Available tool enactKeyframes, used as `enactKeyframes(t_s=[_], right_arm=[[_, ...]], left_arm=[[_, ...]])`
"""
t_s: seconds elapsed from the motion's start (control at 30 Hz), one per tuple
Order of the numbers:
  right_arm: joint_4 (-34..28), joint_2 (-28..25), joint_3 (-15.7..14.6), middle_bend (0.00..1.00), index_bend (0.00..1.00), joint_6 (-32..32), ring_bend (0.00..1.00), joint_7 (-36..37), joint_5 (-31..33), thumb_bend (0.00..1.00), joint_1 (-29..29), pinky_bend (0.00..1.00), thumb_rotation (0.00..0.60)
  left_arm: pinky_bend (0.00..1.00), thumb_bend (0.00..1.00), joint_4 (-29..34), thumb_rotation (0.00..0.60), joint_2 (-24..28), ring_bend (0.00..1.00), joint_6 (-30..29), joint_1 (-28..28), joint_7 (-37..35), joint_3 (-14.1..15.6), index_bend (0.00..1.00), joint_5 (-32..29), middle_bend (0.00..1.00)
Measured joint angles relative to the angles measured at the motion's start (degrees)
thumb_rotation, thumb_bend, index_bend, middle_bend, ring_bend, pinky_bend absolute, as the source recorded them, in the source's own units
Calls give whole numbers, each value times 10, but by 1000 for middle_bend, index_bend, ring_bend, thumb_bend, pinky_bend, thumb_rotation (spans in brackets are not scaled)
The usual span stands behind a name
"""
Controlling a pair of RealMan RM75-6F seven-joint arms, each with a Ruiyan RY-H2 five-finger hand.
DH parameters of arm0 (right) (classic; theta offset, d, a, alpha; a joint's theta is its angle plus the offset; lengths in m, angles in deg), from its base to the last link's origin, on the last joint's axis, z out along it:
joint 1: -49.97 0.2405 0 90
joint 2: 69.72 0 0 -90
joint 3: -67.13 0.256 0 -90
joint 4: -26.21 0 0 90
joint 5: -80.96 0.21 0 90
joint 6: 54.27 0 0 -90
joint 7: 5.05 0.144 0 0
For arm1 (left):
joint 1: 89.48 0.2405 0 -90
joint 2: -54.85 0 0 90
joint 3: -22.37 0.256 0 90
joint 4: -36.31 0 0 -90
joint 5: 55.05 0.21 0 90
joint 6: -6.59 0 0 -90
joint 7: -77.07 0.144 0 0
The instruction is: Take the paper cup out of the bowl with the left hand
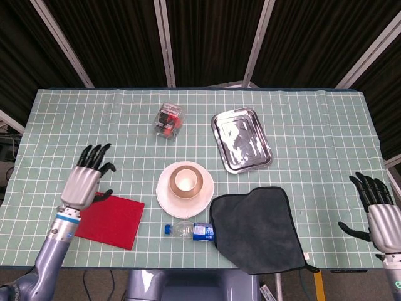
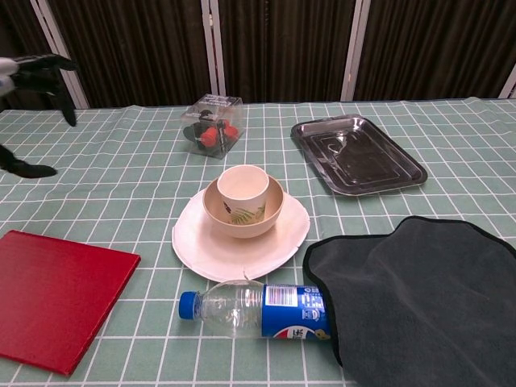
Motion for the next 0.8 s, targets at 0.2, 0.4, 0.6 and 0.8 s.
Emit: enactKeyframes(t_s=[0.2,0.4,0.6,0.8], right_arm=[[1,-7,2,0,37,0,0,19,4,35,0,0,600],[3,-13,5,0,37,2,0,39,9,34,0,0,600],[5,-20,8,0,36,-1,0,61,11,34,-3,0,600],[5,-25,8,0,37,-4,0,75,9,34,-5,0,600]], left_arm=[[0,222,-25,600,-67,0,63,-72,43,-21,461,-46,0],[0,224,-49,600,-126,0,103,-134,91,-36,466,-102,0],[0,226,-64,600,-154,0,115,-167,140,-37,477,-143,0],[0,228,-98,600,-186,0,120,-202,163,-39,484,-184,0]])
